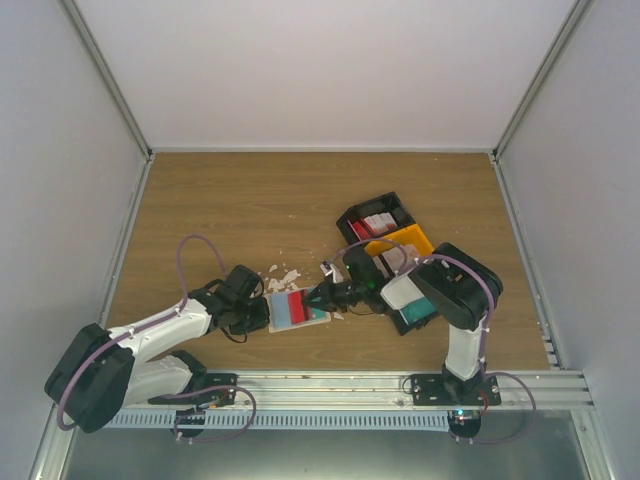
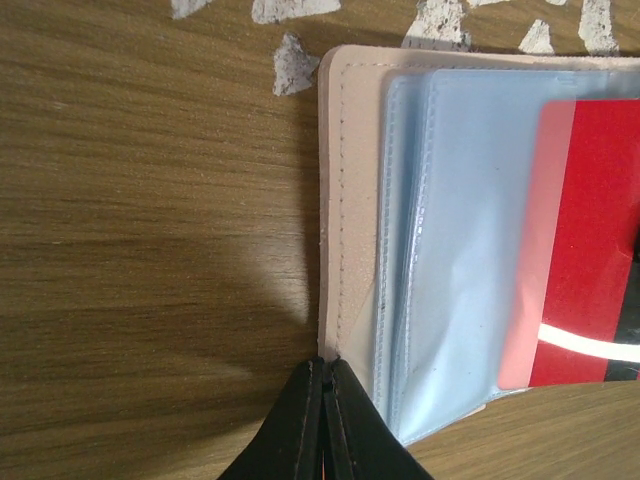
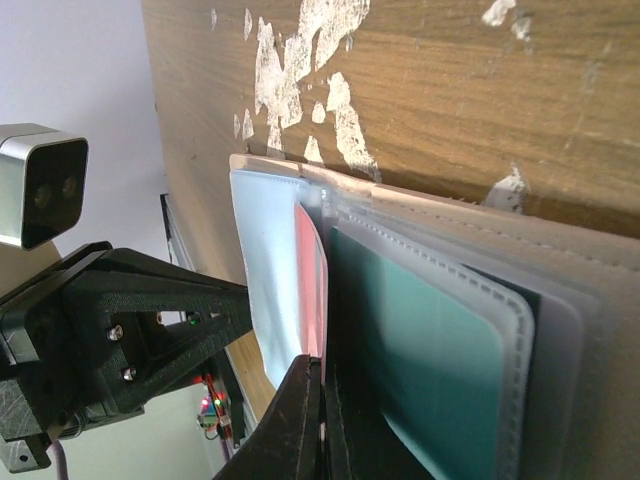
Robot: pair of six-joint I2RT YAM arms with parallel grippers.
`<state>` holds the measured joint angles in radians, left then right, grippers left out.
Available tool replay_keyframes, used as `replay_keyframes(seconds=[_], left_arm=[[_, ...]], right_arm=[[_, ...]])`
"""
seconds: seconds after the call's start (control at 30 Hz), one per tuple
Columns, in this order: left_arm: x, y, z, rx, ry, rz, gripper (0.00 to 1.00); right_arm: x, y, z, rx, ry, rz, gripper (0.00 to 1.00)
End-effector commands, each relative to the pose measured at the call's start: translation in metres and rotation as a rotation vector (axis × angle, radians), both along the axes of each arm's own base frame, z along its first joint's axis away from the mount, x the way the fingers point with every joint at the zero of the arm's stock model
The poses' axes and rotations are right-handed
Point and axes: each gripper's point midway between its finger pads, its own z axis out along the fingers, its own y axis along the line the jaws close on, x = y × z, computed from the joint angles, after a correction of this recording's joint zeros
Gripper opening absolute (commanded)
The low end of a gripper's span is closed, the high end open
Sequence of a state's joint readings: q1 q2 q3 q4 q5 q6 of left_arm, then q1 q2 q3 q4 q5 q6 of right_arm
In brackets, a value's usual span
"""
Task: Put the credit cards into the card holder
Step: Insert the credit card into the card holder.
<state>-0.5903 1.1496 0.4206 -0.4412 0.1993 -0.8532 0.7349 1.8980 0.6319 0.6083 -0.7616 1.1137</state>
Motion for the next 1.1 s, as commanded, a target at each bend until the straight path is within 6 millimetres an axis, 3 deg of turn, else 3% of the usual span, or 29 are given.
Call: replay_keyframes(seconds=[0.0, 0.4, 0.7, 0.9, 1.07], left_arm=[[-0.021, 0.011, -0.022, 0.051, 0.073, -0.023, 0.05], [-0.022, 0.009, -0.023, 0.038, 0.073, -0.028, 0.05], [-0.022, 0.004, -0.022, 0.01, 0.07, -0.046, 0.05], [-0.021, 0.004, -0.022, 0.009, 0.067, -0.046, 0.05], [-0.02, 0.001, -0.021, -0.001, 0.064, -0.054, 0.05]], right_arm=[[-0.009, 0.001, -0.017, -0.052, 0.025, 0.001, 0.0], [-0.013, 0.018, -0.025, -0.064, 0.018, 0.019, 0.02], [-0.014, 0.028, -0.018, -0.088, -0.049, 0.042, 0.03], [0.01, 0.011, 0.0, -0.25, -0.207, -0.024, 0.33], [0.012, 0.003, 0.001, -0.334, -0.24, -0.03, 0.41]])
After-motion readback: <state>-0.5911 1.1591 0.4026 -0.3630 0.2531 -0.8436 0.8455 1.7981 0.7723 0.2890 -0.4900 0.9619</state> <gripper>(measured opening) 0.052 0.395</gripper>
